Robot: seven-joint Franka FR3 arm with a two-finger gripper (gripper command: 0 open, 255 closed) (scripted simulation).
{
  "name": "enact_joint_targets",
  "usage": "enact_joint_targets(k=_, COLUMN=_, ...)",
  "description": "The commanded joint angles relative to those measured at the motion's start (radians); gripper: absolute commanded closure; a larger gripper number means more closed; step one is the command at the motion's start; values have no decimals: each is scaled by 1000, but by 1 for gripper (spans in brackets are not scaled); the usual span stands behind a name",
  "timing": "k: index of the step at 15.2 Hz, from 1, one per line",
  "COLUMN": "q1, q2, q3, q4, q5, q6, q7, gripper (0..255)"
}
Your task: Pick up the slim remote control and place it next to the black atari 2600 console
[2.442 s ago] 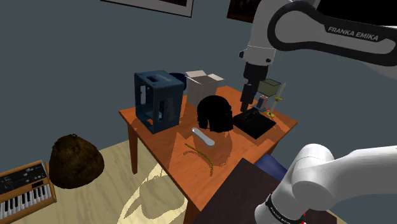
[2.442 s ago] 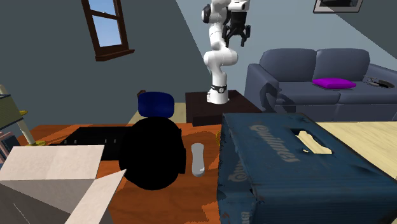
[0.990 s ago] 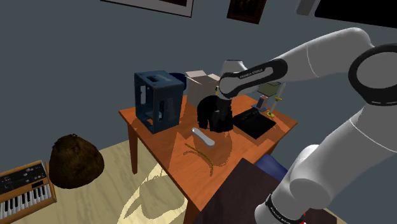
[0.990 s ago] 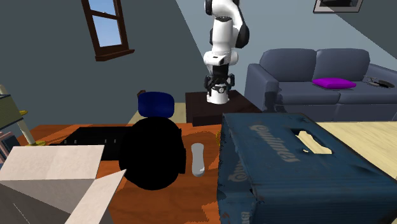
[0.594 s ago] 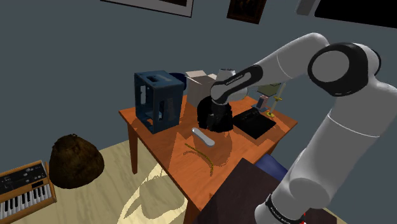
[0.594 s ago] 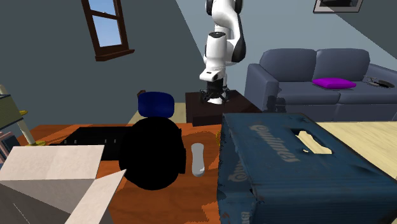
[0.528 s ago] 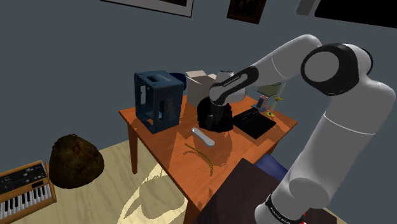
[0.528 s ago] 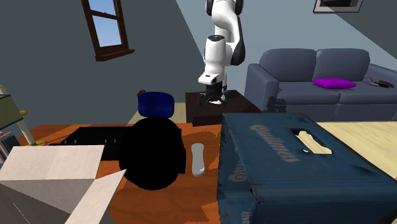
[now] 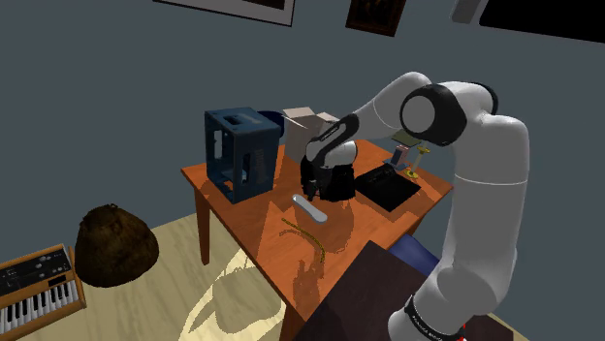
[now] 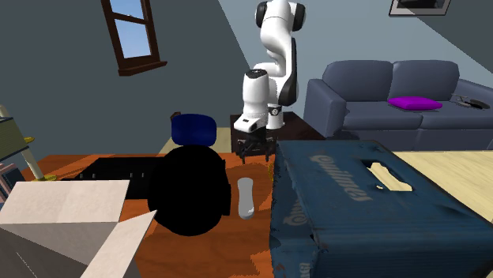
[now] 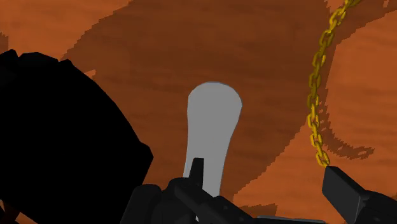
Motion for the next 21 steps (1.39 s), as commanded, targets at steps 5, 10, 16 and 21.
enact_joint_targets(k=5, q1=-71, q2=230, q3=38, q4=190, q5=71, q6=48, q7=-47, gripper=0)
enact_joint_targets(k=10, q1=-101, q2=340, q3=58, q4=278, q5=93, q6=73, q7=-59, gripper=0)
enact_joint_targets(k=16, q1=-112, q2=393, q3=73, q4=298, q5=102, q6=107, q7=-64, gripper=0)
enact_joint_targets(k=21, q1=-114, q2=392, q3=74, q4=298, q5=100, q6=107, q7=-63, gripper=0)
